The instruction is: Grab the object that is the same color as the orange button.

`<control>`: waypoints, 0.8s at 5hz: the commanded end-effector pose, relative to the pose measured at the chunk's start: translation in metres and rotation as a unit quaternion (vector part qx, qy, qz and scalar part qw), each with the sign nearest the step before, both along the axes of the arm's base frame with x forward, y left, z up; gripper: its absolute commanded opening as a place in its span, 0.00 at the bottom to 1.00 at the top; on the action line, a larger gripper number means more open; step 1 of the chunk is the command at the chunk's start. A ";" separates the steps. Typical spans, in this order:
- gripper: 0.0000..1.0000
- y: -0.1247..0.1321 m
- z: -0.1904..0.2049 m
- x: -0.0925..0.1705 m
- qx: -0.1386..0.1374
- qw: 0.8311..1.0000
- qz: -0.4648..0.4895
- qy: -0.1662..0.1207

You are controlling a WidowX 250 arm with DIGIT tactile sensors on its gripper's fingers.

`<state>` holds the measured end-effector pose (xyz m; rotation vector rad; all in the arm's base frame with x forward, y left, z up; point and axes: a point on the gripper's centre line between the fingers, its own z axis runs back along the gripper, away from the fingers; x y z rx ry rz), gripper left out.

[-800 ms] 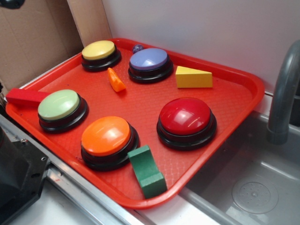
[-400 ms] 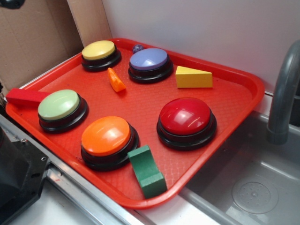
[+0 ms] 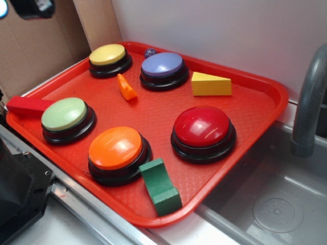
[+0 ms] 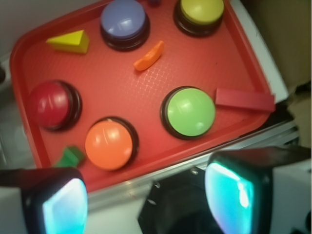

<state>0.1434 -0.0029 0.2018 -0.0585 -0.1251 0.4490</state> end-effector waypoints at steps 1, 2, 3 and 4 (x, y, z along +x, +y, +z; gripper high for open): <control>1.00 0.025 -0.050 0.054 0.002 0.977 0.202 -0.065; 1.00 0.035 -0.075 0.081 0.006 0.968 0.241 -0.071; 1.00 0.040 -0.099 0.101 0.018 0.964 0.255 -0.070; 1.00 0.047 -0.127 0.118 0.026 0.961 0.270 -0.056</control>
